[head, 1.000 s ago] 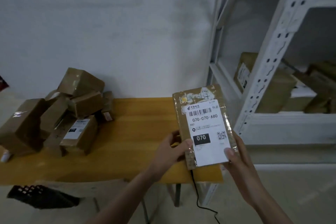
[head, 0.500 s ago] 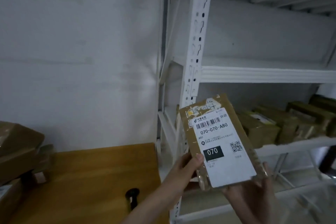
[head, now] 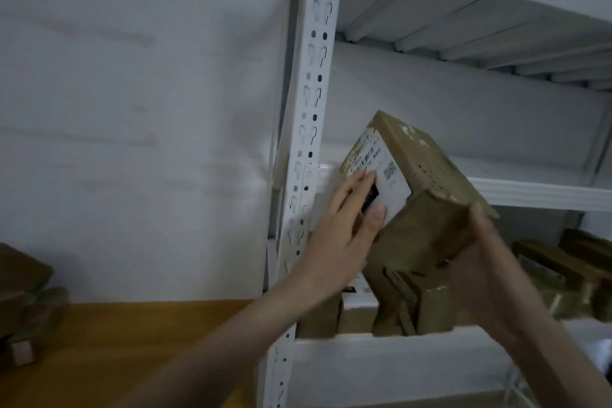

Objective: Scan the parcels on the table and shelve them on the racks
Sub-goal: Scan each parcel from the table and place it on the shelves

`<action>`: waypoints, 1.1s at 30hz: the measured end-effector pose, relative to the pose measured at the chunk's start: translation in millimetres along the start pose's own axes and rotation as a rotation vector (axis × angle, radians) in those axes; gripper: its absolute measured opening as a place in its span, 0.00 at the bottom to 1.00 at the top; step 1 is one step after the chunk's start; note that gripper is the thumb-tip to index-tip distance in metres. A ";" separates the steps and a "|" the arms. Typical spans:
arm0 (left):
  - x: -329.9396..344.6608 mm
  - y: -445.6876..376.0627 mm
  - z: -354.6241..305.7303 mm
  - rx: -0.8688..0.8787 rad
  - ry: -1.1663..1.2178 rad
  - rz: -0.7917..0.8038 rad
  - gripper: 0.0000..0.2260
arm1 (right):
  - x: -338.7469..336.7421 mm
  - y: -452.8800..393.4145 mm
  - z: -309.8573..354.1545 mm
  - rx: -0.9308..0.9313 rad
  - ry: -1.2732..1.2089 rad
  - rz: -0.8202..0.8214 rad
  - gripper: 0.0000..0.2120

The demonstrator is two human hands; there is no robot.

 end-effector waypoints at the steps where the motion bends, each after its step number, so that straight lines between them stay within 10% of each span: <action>1: -6.6 -10.6 -2.5 -0.012 -0.019 -0.018 0.27 | -4.3 -11.2 6.6 0.020 0.052 0.037 0.27; 20: -110.7 -107.7 10.6 -0.152 -0.715 -0.357 0.12 | -35.8 -197.5 -10.1 0.224 0.257 0.193 0.13; 33: -108.4 -111.5 17.3 -0.241 -0.977 -0.335 0.13 | -50.9 -212.9 -37.1 0.113 0.399 0.021 0.22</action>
Point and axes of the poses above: each hand's wrist, its own y-axis away from the middle knuckle, its own x-axis out of the palm, z = x × y, the point moved 8 cm from there along -y, towards the middle knuckle, and after that the axes turned 15 degrees about z, right-handed, at the moved point
